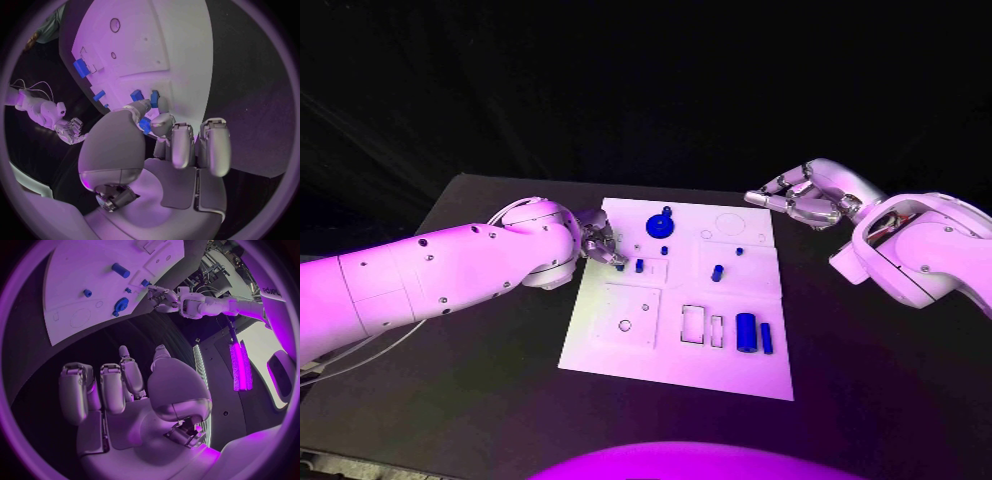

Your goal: Assemble the parts on the task board

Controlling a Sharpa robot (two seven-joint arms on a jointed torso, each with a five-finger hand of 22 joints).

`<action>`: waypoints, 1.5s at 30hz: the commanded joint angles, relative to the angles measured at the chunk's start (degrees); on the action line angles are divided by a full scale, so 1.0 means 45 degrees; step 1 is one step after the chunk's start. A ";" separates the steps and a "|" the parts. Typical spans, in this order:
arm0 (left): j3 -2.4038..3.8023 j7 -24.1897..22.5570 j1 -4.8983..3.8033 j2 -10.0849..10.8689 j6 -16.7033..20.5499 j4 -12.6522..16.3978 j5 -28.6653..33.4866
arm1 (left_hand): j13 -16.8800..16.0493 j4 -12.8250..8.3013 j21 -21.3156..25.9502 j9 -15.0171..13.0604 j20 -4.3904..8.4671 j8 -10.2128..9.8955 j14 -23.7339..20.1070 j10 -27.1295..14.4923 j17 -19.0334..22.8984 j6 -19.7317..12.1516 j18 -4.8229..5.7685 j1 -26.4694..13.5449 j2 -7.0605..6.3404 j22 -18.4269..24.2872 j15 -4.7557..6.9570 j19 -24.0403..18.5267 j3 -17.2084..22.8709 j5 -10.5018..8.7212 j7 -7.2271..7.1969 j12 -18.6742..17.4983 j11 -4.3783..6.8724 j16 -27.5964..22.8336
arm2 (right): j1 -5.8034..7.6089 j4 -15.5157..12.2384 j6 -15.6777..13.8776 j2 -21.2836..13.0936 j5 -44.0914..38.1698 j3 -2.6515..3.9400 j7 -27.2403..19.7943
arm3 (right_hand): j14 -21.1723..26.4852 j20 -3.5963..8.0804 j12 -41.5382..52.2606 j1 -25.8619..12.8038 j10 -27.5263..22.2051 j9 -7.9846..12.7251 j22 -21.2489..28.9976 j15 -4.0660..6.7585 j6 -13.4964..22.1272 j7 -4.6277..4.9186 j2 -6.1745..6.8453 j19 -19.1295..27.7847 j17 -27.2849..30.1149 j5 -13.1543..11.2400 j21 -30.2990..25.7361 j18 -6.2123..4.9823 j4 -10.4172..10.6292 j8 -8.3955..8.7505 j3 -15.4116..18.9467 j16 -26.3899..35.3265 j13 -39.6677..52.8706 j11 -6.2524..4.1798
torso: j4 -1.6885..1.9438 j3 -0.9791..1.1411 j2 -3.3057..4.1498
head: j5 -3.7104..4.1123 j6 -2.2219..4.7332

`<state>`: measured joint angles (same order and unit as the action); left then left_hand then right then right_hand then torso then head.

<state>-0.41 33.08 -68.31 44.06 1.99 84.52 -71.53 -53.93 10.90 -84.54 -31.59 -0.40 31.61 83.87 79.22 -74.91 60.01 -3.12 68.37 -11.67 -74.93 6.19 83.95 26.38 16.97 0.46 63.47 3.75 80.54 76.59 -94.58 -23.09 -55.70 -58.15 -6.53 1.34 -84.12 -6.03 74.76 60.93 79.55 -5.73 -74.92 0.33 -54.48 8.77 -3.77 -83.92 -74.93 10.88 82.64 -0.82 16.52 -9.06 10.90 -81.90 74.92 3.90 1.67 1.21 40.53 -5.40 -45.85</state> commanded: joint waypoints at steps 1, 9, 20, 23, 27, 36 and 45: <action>-0.0046 0.0090 0.0060 -0.0057 -0.0082 0.0021 0.0089 | -0.0034 0.0023 -0.0029 0.0001 0.0109 -0.0057 0.0802 -0.0031 -0.1292 0.0163 0.0182 -0.0072 0.0032 -0.1129 0.0076 0.0264 -0.0120 -0.0040 -0.0062 0.0067 -0.0023 -0.0012 | -0.0006 0.0003 -0.0002 0.0006 -0.0029 0.0002 -0.0107 | -0.0730 0.0107 0.0000 0.0073 -0.0044 -0.0021 -0.2350 0.0075 -0.0022 -0.0090 -0.0009 -0.0363 -0.0705 0.0068 -0.0056 -0.0244 -0.0002 -0.0086 0.0095 0.0046 0.0463 -0.0065 | -0.0001 -0.0003 -0.0002 | 0.0008 -0.0020; -0.0046 0.0121 0.0058 -0.0052 -0.0102 0.0034 0.0089 | -0.0141 0.0199 -0.0043 -0.0021 0.0115 -0.0062 0.0803 0.0006 -0.1295 0.0231 0.0189 -0.0034 0.0055 -0.1161 0.0088 0.0282 -0.0463 -0.0036 -0.0081 0.0140 -0.0009 -0.0011 | -0.0006 -0.0002 -0.0007 -0.0003 -0.0029 0.0002 -0.0104 | -0.0730 0.0107 0.0000 0.0073 -0.0044 -0.0021 -0.2350 0.0075 -0.0022 -0.0090 -0.0009 -0.0363 -0.0705 0.0068 -0.0056 -0.0244 -0.0002 -0.0086 0.0095 0.0046 0.0463 -0.0065 | -0.0003 0.0000 -0.0005 | 0.0013 -0.0039; -0.0045 0.0161 0.0058 -0.0049 -0.0084 0.0049 0.0090 | -0.0259 0.0495 -0.0071 -0.0073 0.0130 -0.0053 0.0804 0.0051 -0.1300 0.0309 0.0201 -0.0003 0.0106 -0.1221 0.0104 0.0315 -0.0958 -0.0025 -0.0108 0.0219 0.0012 -0.0009 | -0.0006 -0.0001 -0.0015 -0.0015 -0.0030 0.0002 -0.0094 | -0.0730 0.0107 0.0000 0.0073 -0.0044 -0.0021 -0.2350 0.0075 -0.0022 -0.0090 -0.0009 -0.0363 -0.0705 0.0068 -0.0056 -0.0244 -0.0002 -0.0086 0.0095 0.0046 0.0463 -0.0065 | 0.0017 -0.0002 0.0001 | 0.0010 -0.0064; -0.0045 0.0173 0.0058 -0.0052 -0.0061 0.0044 0.0091 | -0.0280 0.0555 -0.0077 -0.0088 0.0135 -0.0051 0.0806 0.0060 -0.1303 0.0320 0.0203 0.0021 0.0099 -0.1232 0.0109 0.0321 -0.1081 -0.0023 -0.0114 0.0233 0.0018 -0.0006 | -0.0006 0.0002 -0.0018 -0.0011 -0.0030 0.0002 -0.0096 | -0.0730 0.0107 0.0000 0.0073 -0.0044 -0.0021 -0.2350 0.0075 -0.0022 -0.0090 -0.0009 -0.0363 -0.0705 0.0068 -0.0056 -0.0244 -0.0002 -0.0086 0.0095 0.0046 0.0463 -0.0065 | 0.0010 -0.0002 -0.0012 | 0.0012 -0.0063; -0.0045 0.0199 0.0058 -0.0051 -0.0034 0.0044 0.0091 | -0.0304 0.0630 -0.0081 -0.0105 0.0139 -0.0049 0.0806 0.0068 -0.1304 0.0334 0.0205 0.0044 0.0112 -0.1243 0.0113 0.0327 -0.1207 -0.0019 -0.0120 0.0248 0.0023 -0.0006 | -0.0006 -0.0002 -0.0021 -0.0014 -0.0030 0.0002 -0.0096 | -0.0730 0.0107 0.0000 0.0073 -0.0044 -0.0021 -0.2350 0.0075 -0.0022 -0.0090 -0.0009 -0.0363 -0.0705 0.0068 -0.0056 -0.0244 -0.0002 -0.0086 0.0095 0.0046 0.0463 -0.0065 | -0.0002 -0.0003 -0.0002 | 0.0002 -0.0044; -0.0044 0.0245 0.0058 -0.0065 0.0016 0.0038 0.0054 | -0.0293 0.0603 -0.0082 -0.0160 0.0162 -0.0072 0.0805 0.0035 -0.1300 0.0296 0.0206 0.0576 0.0222 -0.1253 0.0140 0.0332 -0.1308 0.0032 -0.0166 0.0211 0.0058 -0.0012 | -0.0006 0.0002 -0.0030 -0.0020 -0.0031 0.0002 -0.0093 | -0.0730 0.0107 0.0000 0.0073 -0.0044 -0.0021 -0.2350 0.0075 -0.0022 -0.0090 -0.0009 -0.0363 -0.0705 0.0068 -0.0056 -0.0244 -0.0002 -0.0086 0.0095 0.0046 0.0463 -0.0065 | 0.0001 0.0004 0.0003 | 0.0009 -0.0061; -0.0044 0.0227 0.0058 -0.0103 0.0130 0.0044 0.0034 | -0.0153 0.0588 -0.0078 -0.0511 0.0200 -0.0019 0.0803 -0.0077 -0.1299 -0.0005 0.0207 0.1738 -0.0317 -0.1274 0.0152 0.0335 0.0871 0.0168 -0.0131 -0.0042 0.0066 -0.0019 | -0.0006 0.0007 -0.0031 -0.0014 -0.0031 0.0002 -0.0093 | -0.0726 0.0109 -0.0007 0.0069 -0.0046 -0.0022 -0.2337 0.0078 -0.0024 -0.0092 -0.0031 -0.0349 -0.0685 0.0101 -0.0084 -0.0251 0.0012 -0.0092 0.0136 0.0062 0.0457 -0.0067 | -0.0003 0.0004 0.0000 | 0.0014 -0.0090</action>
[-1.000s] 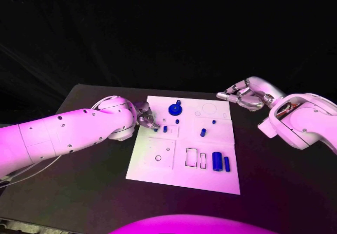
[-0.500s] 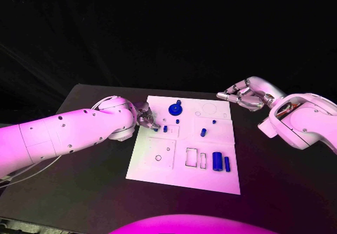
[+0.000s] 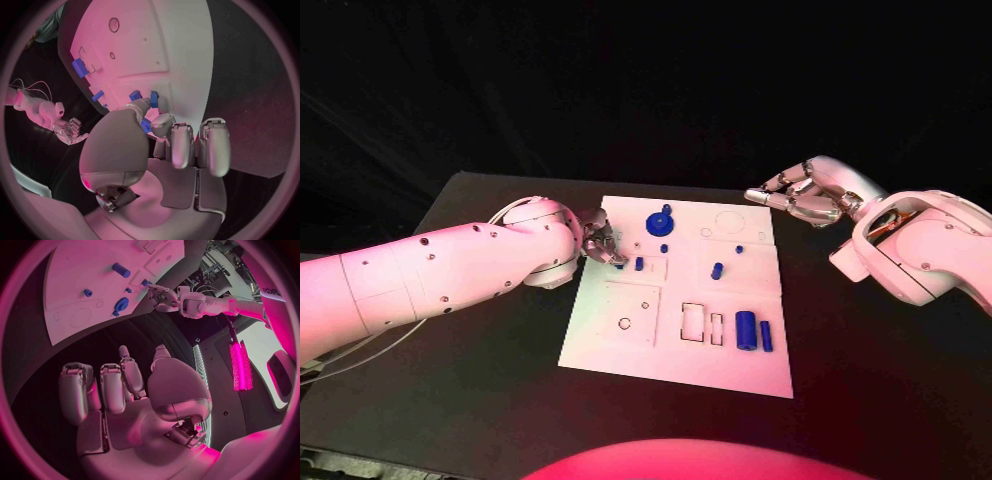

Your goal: Assemble the parts on the task board

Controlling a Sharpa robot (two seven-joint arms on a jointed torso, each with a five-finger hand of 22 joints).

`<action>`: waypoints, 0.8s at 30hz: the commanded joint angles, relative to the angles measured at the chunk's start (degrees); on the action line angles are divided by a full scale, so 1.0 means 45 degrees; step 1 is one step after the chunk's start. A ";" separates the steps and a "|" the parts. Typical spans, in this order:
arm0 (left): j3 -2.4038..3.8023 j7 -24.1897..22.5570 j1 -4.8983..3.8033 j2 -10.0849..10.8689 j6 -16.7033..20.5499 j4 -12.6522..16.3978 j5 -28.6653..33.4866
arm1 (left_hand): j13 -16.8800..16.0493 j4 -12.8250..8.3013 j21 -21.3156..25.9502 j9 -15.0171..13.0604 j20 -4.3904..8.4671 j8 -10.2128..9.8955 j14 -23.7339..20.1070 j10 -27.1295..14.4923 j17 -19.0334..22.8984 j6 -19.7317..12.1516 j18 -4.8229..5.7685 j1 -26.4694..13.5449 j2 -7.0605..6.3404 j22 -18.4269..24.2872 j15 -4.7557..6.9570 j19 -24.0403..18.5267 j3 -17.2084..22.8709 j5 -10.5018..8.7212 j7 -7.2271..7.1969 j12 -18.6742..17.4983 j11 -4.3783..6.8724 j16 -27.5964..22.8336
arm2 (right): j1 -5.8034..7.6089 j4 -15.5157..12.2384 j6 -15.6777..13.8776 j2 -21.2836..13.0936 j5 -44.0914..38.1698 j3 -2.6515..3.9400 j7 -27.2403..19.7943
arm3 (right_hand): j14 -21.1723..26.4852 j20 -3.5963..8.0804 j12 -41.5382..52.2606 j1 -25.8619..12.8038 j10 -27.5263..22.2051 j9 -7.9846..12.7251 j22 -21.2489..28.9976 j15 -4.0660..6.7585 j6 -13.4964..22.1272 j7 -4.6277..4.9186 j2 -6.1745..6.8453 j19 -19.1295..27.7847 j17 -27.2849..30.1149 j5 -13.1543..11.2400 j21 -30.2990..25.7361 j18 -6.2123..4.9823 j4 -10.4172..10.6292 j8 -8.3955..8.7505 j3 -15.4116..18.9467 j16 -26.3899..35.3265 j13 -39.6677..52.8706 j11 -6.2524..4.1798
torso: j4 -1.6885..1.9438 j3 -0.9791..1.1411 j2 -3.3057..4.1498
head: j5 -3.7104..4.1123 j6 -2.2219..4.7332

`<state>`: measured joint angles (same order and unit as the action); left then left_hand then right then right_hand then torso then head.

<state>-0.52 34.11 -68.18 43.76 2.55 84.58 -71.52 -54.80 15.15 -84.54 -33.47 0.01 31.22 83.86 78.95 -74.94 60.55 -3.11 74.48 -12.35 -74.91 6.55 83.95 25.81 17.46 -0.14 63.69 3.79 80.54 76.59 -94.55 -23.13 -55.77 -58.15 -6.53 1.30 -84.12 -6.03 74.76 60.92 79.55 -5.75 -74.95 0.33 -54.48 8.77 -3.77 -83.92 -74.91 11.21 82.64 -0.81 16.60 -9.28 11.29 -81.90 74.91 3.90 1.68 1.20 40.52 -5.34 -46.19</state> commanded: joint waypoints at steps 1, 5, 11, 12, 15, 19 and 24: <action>-0.0021 -0.0003 0.0030 -0.0038 0.0006 0.0030 0.0033 | 0.0058 -0.0359 -0.0079 -0.0151 0.0106 0.0099 0.0804 -0.0015 -0.1292 -0.0148 0.0207 0.0394 -0.0279 -0.1282 0.0065 0.0337 0.1307 0.0059 0.0016 -0.0115 0.0049 -0.0019 | -0.0005 0.0001 -0.0023 0.0001 -0.0033 0.0002 -0.0086 | -0.0726 0.0109 -0.0007 0.0069 -0.0046 -0.0018 -0.2331 0.0078 -0.0024 -0.0092 -0.0031 -0.0349 -0.0690 0.0028 -0.0084 -0.0251 -0.0005 -0.0043 0.0047 0.0062 0.0460 -0.0067 | -0.0004 0.0003 0.0000 | 0.0003 -0.0017; -0.0020 -0.0011 0.0030 -0.0056 -0.0010 0.0035 0.0032 | 0.0127 -0.0515 -0.0082 -0.0545 0.0076 0.0351 0.0806 0.0057 -0.1292 -0.0269 0.0211 0.0236 -0.0794 -0.1301 0.0016 0.0342 0.2767 0.0013 0.0050 -0.0199 0.0031 -0.0020 | -0.0005 0.0002 -0.0021 0.0001 -0.0033 0.0002 -0.0086 | -0.0726 0.0109 -0.0007 0.0069 -0.0046 -0.0018 -0.2331 0.0078 -0.0024 -0.0092 -0.0031 -0.0349 -0.0690 0.0028 -0.0084 -0.0251 -0.0005 -0.0043 0.0047 0.0062 0.0460 -0.0067 | -0.0003 0.0002 -0.0005 | 0.0006 -0.0010; -0.0020 -0.0025 0.0030 -0.0066 -0.0021 0.0042 0.0033 | 0.0155 -0.0632 -0.0087 -0.0757 0.0059 0.0479 0.0808 0.0090 -0.1295 -0.0325 0.0213 -0.0041 -0.0916 -0.1317 0.0024 0.0348 0.3203 -0.0030 0.0062 -0.0227 0.0002 -0.0018 | -0.0005 0.0007 -0.0021 0.0002 -0.0033 0.0002 -0.0085 | -0.0726 0.0109 -0.0007 0.0069 -0.0046 -0.0018 -0.2331 0.0078 -0.0024 -0.0092 -0.0031 -0.0349 -0.0690 0.0028 -0.0084 -0.0251 -0.0005 -0.0043 0.0047 0.0062 0.0460 -0.0067 | 0.0004 0.0003 -0.0003 | 0.0018 -0.0011; -0.0020 -0.0026 0.0030 -0.0069 -0.0015 0.0042 0.0038 | 0.0158 -0.0625 -0.0085 -0.0789 0.0057 0.0498 0.0809 0.0097 -0.1296 -0.0326 0.0212 -0.0130 -0.0924 -0.1316 0.0025 0.0346 0.3220 -0.0041 0.0054 -0.0227 0.0002 -0.0017 | -0.0005 0.0009 -0.0021 0.0004 -0.0033 0.0002 -0.0085 | -0.0726 0.0109 -0.0007 0.0069 -0.0046 -0.0018 -0.2331 0.0078 -0.0024 -0.0092 -0.0031 -0.0349 -0.0690 0.0028 -0.0084 -0.0251 -0.0005 -0.0043 0.0047 0.0062 0.0460 -0.0067 | 0.0004 -0.0001 -0.0003 | 0.0018 -0.0011; -0.0020 -0.0018 0.0030 -0.0073 0.0013 0.0040 0.0077 | 0.0149 -0.0572 -0.0079 -0.0886 0.0054 0.0550 0.0810 0.0119 -0.1297 -0.0319 0.0210 -0.0460 -0.0933 -0.1310 0.0037 0.0342 0.3192 -0.0068 0.0016 -0.0213 0.0022 -0.0017 | -0.0005 0.0009 -0.0020 0.0007 -0.0033 0.0002 -0.0087 | -0.0726 0.0109 -0.0007 0.0069 -0.0046 -0.0018 -0.2331 0.0078 -0.0024 -0.0092 -0.0031 -0.0349 -0.0690 0.0028 -0.0084 -0.0251 -0.0005 -0.0043 0.0047 0.0062 0.0460 -0.0067 | -0.0004 -0.0001 -0.0005 | 0.0013 -0.0006; -0.0019 0.0038 0.0030 -0.0075 -0.0020 0.0033 0.0148 | 0.0131 -0.0392 -0.0072 -0.0992 0.0064 0.0607 0.0809 0.0139 -0.1298 -0.0247 0.0208 -0.0991 -0.0903 -0.1306 0.0052 0.0339 0.2914 -0.0117 -0.0022 -0.0185 0.0046 -0.0017 | -0.0005 0.0010 -0.0018 0.0006 -0.0033 0.0002 -0.0082 | -0.0726 0.0109 -0.0007 0.0069 -0.0046 -0.0018 -0.2331 0.0078 -0.0024 -0.0092 -0.0031 -0.0349 -0.0690 0.0028 -0.0084 -0.0251 -0.0005 -0.0043 0.0047 0.0062 0.0460 -0.0067 | -0.0001 0.0002 0.0002 | 0.0015 0.0000; -0.0018 0.0114 0.0029 -0.0084 -0.0076 0.0009 0.0210 | 0.0110 -0.0171 -0.0064 -0.1064 0.0082 0.0617 0.0810 0.0139 -0.1302 -0.0163 0.0206 -0.1456 -0.0809 -0.1302 0.0072 0.0338 0.2380 -0.0134 -0.0052 -0.0154 0.0069 -0.0015 | -0.0005 0.0012 -0.0018 0.0004 -0.0033 0.0002 -0.0083 | -0.0726 0.0109 -0.0007 0.0069 -0.0046 -0.0018 -0.2331 0.0078 -0.0024 -0.0092 -0.0031 -0.0349 -0.0690 0.0028 -0.0084 -0.0251 -0.0005 -0.0043 0.0047 0.0062 0.0460 -0.0067 | 0.0003 0.0003 -0.0002 | 0.0030 0.0005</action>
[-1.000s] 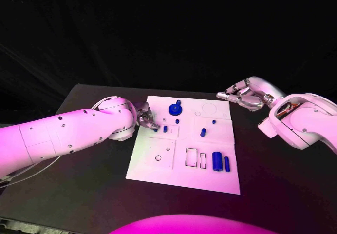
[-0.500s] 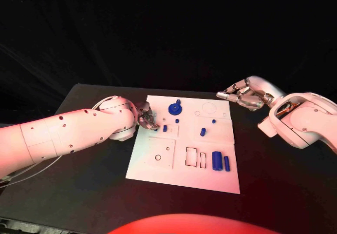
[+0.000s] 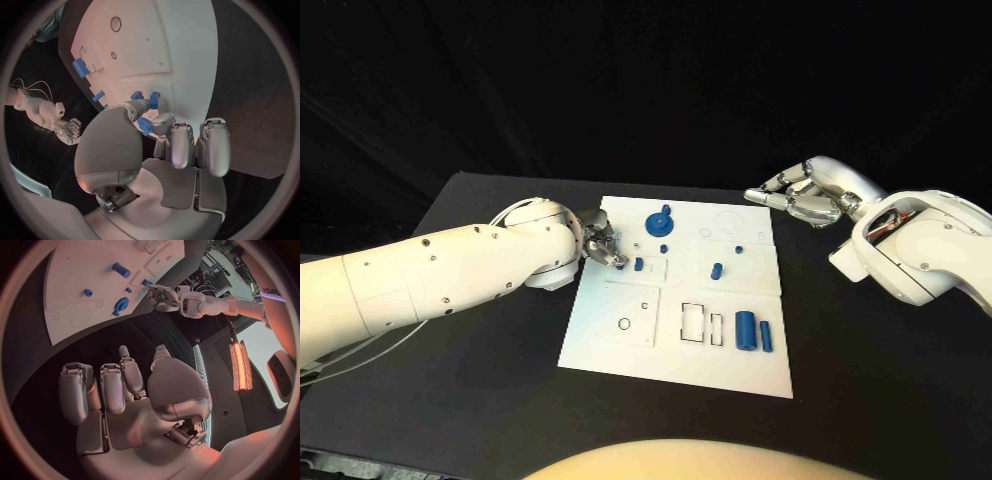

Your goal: Assemble the parts on the task board

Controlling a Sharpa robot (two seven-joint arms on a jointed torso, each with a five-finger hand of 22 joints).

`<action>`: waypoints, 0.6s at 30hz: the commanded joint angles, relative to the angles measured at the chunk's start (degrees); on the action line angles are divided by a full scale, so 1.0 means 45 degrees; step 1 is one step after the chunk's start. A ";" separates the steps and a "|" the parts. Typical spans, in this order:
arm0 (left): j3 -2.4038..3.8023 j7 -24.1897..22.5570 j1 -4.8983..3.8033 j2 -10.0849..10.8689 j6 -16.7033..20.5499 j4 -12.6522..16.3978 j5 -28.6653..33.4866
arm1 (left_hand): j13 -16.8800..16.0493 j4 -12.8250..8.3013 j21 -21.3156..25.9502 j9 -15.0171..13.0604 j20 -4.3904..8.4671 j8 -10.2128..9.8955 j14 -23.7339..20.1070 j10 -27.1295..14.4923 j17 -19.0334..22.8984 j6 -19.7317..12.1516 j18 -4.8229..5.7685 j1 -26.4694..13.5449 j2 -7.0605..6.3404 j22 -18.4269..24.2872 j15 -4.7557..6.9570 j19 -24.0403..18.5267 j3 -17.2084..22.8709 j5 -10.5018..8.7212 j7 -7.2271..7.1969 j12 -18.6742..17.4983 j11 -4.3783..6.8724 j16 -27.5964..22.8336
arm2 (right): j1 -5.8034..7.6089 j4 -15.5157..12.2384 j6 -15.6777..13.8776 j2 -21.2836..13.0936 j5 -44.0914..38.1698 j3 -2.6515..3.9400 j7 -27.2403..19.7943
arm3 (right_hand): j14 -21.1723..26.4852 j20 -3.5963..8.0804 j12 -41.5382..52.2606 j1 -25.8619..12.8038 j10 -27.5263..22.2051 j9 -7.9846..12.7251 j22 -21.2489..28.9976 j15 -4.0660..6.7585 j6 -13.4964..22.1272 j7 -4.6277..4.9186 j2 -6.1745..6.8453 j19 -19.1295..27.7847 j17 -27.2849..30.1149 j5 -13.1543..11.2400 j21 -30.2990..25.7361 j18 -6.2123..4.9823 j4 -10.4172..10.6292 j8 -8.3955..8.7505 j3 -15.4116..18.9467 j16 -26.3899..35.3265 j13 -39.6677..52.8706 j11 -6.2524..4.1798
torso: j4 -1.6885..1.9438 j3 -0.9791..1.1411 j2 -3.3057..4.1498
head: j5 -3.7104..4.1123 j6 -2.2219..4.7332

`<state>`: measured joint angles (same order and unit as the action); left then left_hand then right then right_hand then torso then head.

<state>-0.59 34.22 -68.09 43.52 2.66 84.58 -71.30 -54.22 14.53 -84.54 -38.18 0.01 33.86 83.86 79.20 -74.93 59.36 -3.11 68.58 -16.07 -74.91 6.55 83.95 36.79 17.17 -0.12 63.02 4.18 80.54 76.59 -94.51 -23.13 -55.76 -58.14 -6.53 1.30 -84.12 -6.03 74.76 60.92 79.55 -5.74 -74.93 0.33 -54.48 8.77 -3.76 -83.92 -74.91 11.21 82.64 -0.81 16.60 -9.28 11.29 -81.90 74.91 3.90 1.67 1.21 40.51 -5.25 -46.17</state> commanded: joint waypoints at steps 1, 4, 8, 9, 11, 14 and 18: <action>-0.0002 0.0102 0.0007 -0.0031 -0.0107 0.0003 0.0168 | -0.0037 0.0048 -0.0065 -0.0033 0.0086 0.0026 0.0811 0.0088 -0.1307 0.0125 0.0207 -0.0277 0.0066 -0.1308 0.0075 0.0340 -0.0251 -0.0072 -0.0058 0.0013 -0.0016 -0.0014 | -0.0005 0.0003 -0.0017 0.0002 -0.0033 0.0002 -0.0081 | -0.0726 0.0109 -0.0007 0.0069 -0.0046 -0.0021 -0.2335 0.0078 -0.0024 -0.0092 -0.0031 -0.0349 -0.0691 0.0028 -0.0084 -0.0251 -0.0004 -0.0043 0.0048 0.0063 0.0461 -0.0067 | 0.0006 0.0003 0.0003 | 0.0006 -0.0005; -0.0002 0.0132 0.0006 -0.0036 -0.0095 -0.0026 0.0186 | -0.0065 0.0158 -0.0068 -0.0058 0.0093 0.0002 0.0811 0.0083 -0.1308 0.0156 0.0209 -0.0436 0.0155 -0.1319 0.0082 0.0346 -0.0626 -0.0071 -0.0063 0.0041 -0.0011 -0.0014 | -0.0005 0.0006 -0.0019 0.0007 -0.0033 0.0002 -0.0083 | -0.0726 0.0109 -0.0007 0.0069 -0.0046 -0.0021 -0.2335 0.0078 -0.0024 -0.0092 -0.0031 -0.0349 -0.0691 0.0028 -0.0084 -0.0251 -0.0004 -0.0043 0.0048 0.0063 0.0461 -0.0067 | 0.0002 0.0002 0.0000 | 0.0004 -0.0010; -0.0001 0.0156 0.0005 -0.0042 -0.0070 -0.0053 0.0193 | -0.0128 0.0339 -0.0081 -0.0086 0.0096 -0.0032 0.0813 0.0096 -0.1313 0.0214 0.0216 -0.0655 0.0316 -0.1350 0.0083 0.0363 -0.1212 -0.0065 -0.0071 0.0103 -0.0008 -0.0011 | -0.0005 0.0012 -0.0020 0.0014 -0.0033 0.0002 -0.0087 | -0.0726 0.0109 -0.0007 0.0069 -0.0046 -0.0021 -0.2335 0.0078 -0.0024 -0.0092 -0.0031 -0.0349 -0.0691 0.0028 -0.0084 -0.0251 -0.0004 -0.0043 0.0048 0.0063 0.0461 -0.0067 | 0.0001 0.0009 0.0000 | 0.0003 -0.0016; -0.0001 0.0160 0.0005 -0.0041 -0.0067 -0.0058 0.0194 | -0.0147 0.0352 -0.0084 -0.0093 0.0098 -0.0042 0.0813 0.0099 -0.1312 0.0225 0.0217 -0.0665 0.0352 -0.1356 0.0086 0.0366 -0.1333 -0.0061 -0.0075 0.0119 -0.0004 -0.0012 | -0.0005 0.0012 -0.0021 0.0014 -0.0033 0.0002 -0.0088 | -0.0726 0.0109 -0.0007 0.0069 -0.0046 -0.0021 -0.2335 0.0078 -0.0024 -0.0092 -0.0031 -0.0349 -0.0691 0.0028 -0.0084 -0.0251 -0.0004 -0.0043 0.0048 0.0063 0.0461 -0.0067 | -0.0008 0.0010 0.0004 | -0.0011 -0.0020; -0.0001 0.0169 0.0003 -0.0043 -0.0052 -0.0068 0.0196 | -0.0166 0.0364 -0.0089 -0.0104 0.0103 -0.0055 0.0814 0.0104 -0.1314 0.0241 0.0219 -0.0662 0.0411 -0.1367 0.0091 0.0372 -0.1511 -0.0054 -0.0083 0.0139 0.0002 -0.0010 | -0.0005 0.0012 -0.0022 0.0013 -0.0033 0.0002 -0.0088 | -0.0726 0.0109 -0.0007 0.0069 -0.0046 -0.0021 -0.2335 0.0078 -0.0024 -0.0092 -0.0031 -0.0349 -0.0691 0.0028 -0.0084 -0.0251 -0.0004 -0.0043 0.0048 0.0063 0.0461 -0.0067 | -0.0010 0.0008 0.0007 | -0.0010 -0.0031; -0.0001 0.0182 0.0001 -0.0048 -0.0029 -0.0093 0.0197 | -0.0161 0.0381 -0.0094 -0.0115 0.0106 -0.0066 0.0813 0.0099 -0.1311 0.0252 0.0222 -0.0671 0.0447 -0.1379 0.0095 0.0378 -0.1667 -0.0052 -0.0085 0.0139 0.0005 -0.0014 | -0.0005 0.0010 -0.0025 0.0013 -0.0034 0.0002 -0.0089 | -0.0726 0.0109 -0.0007 0.0069 -0.0046 -0.0021 -0.2335 0.0078 -0.0024 -0.0092 -0.0031 -0.0349 -0.0691 0.0028 -0.0084 -0.0251 -0.0004 -0.0043 0.0048 0.0063 0.0461 -0.0067 | -0.0010 0.0005 -0.0001 | -0.0005 -0.0015; -0.0001 0.0197 -0.0002 -0.0052 0.0004 -0.0113 0.0198 | -0.0172 0.0441 -0.0114 -0.0161 0.0109 -0.0068 0.0814 0.0114 -0.1316 0.0321 0.0231 -0.0877 0.0599 -0.1419 0.0096 0.0401 -0.2248 -0.0053 -0.0089 0.0171 0.0008 -0.0010 | -0.0005 0.0002 -0.0033 0.0009 -0.0034 0.0002 -0.0091 | -0.0726 0.0109 -0.0007 0.0069 -0.0046 -0.0021 -0.2335 0.0078 -0.0024 -0.0092 -0.0031 -0.0349 -0.0691 0.0028 -0.0084 -0.0251 -0.0004 -0.0043 0.0048 0.0063 0.0461 -0.0067 | -0.0001 0.0012 0.0006 | 0.0004 -0.0046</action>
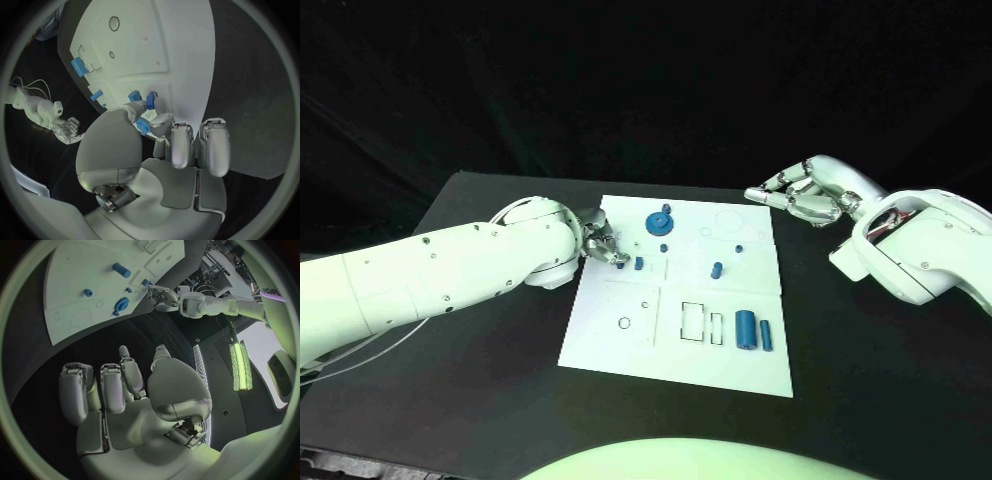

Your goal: Assemble the parts on the task board

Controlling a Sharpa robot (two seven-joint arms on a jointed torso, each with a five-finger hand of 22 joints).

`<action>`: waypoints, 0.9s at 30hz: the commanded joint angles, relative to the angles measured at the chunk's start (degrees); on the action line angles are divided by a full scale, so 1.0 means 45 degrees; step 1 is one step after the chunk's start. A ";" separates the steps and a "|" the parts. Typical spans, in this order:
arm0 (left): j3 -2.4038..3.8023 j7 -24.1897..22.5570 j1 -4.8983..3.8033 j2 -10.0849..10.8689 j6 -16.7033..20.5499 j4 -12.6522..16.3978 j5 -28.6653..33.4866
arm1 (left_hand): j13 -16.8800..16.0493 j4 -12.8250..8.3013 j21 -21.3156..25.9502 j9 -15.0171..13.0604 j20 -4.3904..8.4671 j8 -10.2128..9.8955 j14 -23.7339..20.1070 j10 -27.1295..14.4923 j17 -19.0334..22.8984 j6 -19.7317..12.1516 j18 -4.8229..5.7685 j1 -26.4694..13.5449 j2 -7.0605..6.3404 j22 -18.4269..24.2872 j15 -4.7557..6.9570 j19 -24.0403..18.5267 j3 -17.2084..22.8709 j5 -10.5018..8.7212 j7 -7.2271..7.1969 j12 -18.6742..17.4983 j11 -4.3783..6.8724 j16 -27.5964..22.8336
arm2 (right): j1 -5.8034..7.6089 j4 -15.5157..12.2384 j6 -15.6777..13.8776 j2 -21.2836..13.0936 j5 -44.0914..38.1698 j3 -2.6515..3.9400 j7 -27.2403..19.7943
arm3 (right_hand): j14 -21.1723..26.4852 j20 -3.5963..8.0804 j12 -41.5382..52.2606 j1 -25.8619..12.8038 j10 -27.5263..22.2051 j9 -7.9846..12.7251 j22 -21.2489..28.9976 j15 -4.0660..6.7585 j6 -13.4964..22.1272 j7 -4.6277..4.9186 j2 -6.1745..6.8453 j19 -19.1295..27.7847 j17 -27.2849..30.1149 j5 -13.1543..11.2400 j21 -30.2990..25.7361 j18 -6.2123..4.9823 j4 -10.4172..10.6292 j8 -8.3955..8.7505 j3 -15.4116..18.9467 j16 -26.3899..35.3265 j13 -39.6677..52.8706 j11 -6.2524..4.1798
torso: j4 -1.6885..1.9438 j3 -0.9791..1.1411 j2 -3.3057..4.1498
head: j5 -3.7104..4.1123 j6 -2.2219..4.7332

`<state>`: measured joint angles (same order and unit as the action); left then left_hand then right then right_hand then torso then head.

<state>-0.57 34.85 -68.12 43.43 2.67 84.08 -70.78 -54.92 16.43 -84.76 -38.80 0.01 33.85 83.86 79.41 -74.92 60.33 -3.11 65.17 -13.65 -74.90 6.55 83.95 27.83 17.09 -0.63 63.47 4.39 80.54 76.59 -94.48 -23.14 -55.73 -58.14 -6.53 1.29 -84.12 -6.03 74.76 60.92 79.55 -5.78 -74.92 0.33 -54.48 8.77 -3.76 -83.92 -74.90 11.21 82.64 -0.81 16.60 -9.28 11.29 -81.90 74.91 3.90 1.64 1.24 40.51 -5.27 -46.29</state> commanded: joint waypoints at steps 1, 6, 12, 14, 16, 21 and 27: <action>-0.0006 0.0058 0.0004 -0.0031 0.0011 -0.0003 0.0083 | -0.0019 0.0022 -0.0073 -0.0034 0.0111 -0.0066 0.0814 0.0071 -0.1318 0.0118 0.0234 -0.0167 0.0111 -0.1436 0.0098 0.0409 -0.0423 -0.0031 0.0018 0.0080 -0.0036 -0.0010 | -0.0005 -0.0007 -0.0034 0.0003 -0.0034 0.0002 -0.0090 | -0.0726 0.0109 -0.0007 0.0069 -0.0046 -0.0011 -0.2338 0.0078 -0.0024 -0.0092 -0.0032 -0.0349 -0.0692 0.0028 -0.0084 -0.0251 -0.0004 -0.0043 0.0049 0.0063 0.0461 -0.0067 | 0.0005 0.0004 0.0004 | 0.0008 -0.0013; -0.0006 0.0073 0.0002 -0.0035 0.0043 -0.0016 0.0081 | 0.0000 0.0019 -0.0081 -0.0067 0.0120 -0.0074 0.0817 0.0069 -0.1325 0.0134 0.0237 -0.0159 0.0231 -0.1454 0.0110 0.0419 -0.0761 -0.0015 -0.0003 0.0080 -0.0021 -0.0004 | -0.0005 -0.0012 -0.0037 0.0002 -0.0035 0.0002 -0.0091 | -0.0726 0.0109 -0.0007 0.0069 -0.0046 -0.0011 -0.2338 0.0078 -0.0024 -0.0092 -0.0032 -0.0349 -0.0692 0.0028 -0.0084 -0.0251 -0.0004 -0.0043 0.0049 0.0063 0.0461 -0.0067 | 0.0002 -0.0004 -0.0006 | 0.0011 0.0004; -0.0006 0.0088 -0.0002 -0.0026 0.0047 -0.0032 0.0054 | 0.0015 -0.0034 -0.0086 -0.0096 0.0133 -0.0079 0.0817 0.0059 -0.1323 0.0126 0.0239 0.0025 0.0315 -0.1466 0.0123 0.0426 -0.0890 0.0007 -0.0033 0.0077 0.0001 -0.0006 | -0.0005 -0.0023 -0.0040 -0.0010 -0.0035 0.0002 -0.0087 | -0.0726 0.0109 -0.0007 0.0069 -0.0046 -0.0011 -0.2338 0.0078 -0.0024 -0.0092 -0.0032 -0.0349 -0.0692 0.0028 -0.0084 -0.0251 -0.0004 -0.0043 0.0049 0.0063 0.0461 -0.0067 | 0.0004 -0.0008 -0.0003 | 0.0009 0.0013; -0.0006 0.0090 -0.0003 -0.0026 0.0052 -0.0036 0.0036 | 0.0030 -0.0076 -0.0081 -0.0113 0.0140 -0.0090 0.0816 0.0046 -0.1321 0.0104 0.0238 0.0192 0.0336 -0.1460 0.0133 0.0423 -0.0930 0.0015 -0.0043 0.0068 0.0012 -0.0009 | -0.0005 -0.0022 -0.0040 -0.0010 -0.0035 0.0002 -0.0087 | -0.0719 0.0111 -0.0036 0.0064 -0.0063 -0.0011 -0.2322 0.0080 -0.0020 -0.0093 -0.0064 -0.0333 -0.0658 0.0046 -0.0116 -0.0259 0.0003 -0.0045 0.0090 0.0090 0.0437 -0.0068 | 0.0004 -0.0011 -0.0003 | 0.0010 0.0013; -0.0006 0.0092 -0.0004 -0.0023 0.0056 -0.0037 0.0014 | 0.0029 -0.0087 -0.0081 -0.0118 0.0142 -0.0093 0.0815 0.0044 -0.1320 0.0097 0.0238 0.0233 0.0333 -0.1461 0.0135 0.0423 -0.0942 0.0016 -0.0044 0.0069 0.0013 -0.0010 | -0.0005 -0.0023 -0.0039 -0.0011 -0.0035 0.0002 -0.0086 | -0.0719 0.0111 -0.0036 0.0064 -0.0063 -0.0011 -0.2322 0.0080 -0.0020 -0.0093 -0.0064 -0.0333 -0.0658 0.0046 -0.0116 -0.0259 0.0003 -0.0045 0.0090 0.0090 0.0437 -0.0068 | 0.0014 -0.0013 -0.0003 | 0.0023 0.0016; -0.0005 0.0091 -0.0009 -0.0018 0.0126 -0.0041 -0.0088 | 0.0025 -0.0132 -0.0089 -0.0138 0.0149 -0.0101 0.0815 0.0039 -0.1320 0.0084 0.0242 0.0433 0.0332 -0.1478 0.0144 0.0431 -0.0980 0.0020 -0.0052 0.0077 0.0022 -0.0011 | -0.0005 -0.0019 -0.0039 -0.0009 -0.0035 0.0002 -0.0086 | -0.0719 0.0111 -0.0036 0.0064 -0.0063 -0.0011 -0.2322 0.0080 -0.0020 -0.0093 -0.0064 -0.0333 -0.0658 0.0046 -0.0116 -0.0259 0.0003 -0.0045 0.0090 0.0090 0.0437 -0.0068 | 0.0016 -0.0009 -0.0002 | -0.0002 0.0021; -0.0002 0.0086 -0.0020 -0.0023 0.0181 -0.0039 -0.0221 | 0.0026 -0.0150 -0.0089 -0.0148 0.0152 -0.0101 0.0816 0.0040 -0.1323 0.0085 0.0242 0.0519 0.0325 -0.1481 0.0146 0.0432 -0.0995 0.0020 -0.0057 0.0079 0.0026 -0.0008 | -0.0005 -0.0018 -0.0040 0.0002 -0.0035 0.0002 -0.0090 | -0.0719 0.0111 -0.0036 0.0064 -0.0063 -0.0011 -0.2322 0.0080 -0.0020 -0.0093 -0.0064 -0.0333 -0.0658 0.0046 -0.0116 -0.0259 0.0003 -0.0045 0.0090 0.0090 0.0437 -0.0068 | 0.0011 -0.0011 0.0009 | -0.0022 0.0028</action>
<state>-0.60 35.21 -68.16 43.42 3.04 83.85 -71.00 -54.84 15.79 -84.98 -39.40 0.42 33.55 84.01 79.40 -74.91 60.60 -3.12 66.87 -12.30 -74.94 6.69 83.95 23.72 17.09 -0.53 63.47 4.38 80.54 76.59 -94.53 -23.19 -55.75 -58.14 -6.53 1.28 -84.12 -6.03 74.76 60.92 79.55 -5.76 -74.90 0.32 -54.48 8.77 -3.77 -83.92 -74.90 11.20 82.32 -0.82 16.60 -9.28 11.29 -81.68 74.90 3.90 1.70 1.19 40.51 -5.33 -46.18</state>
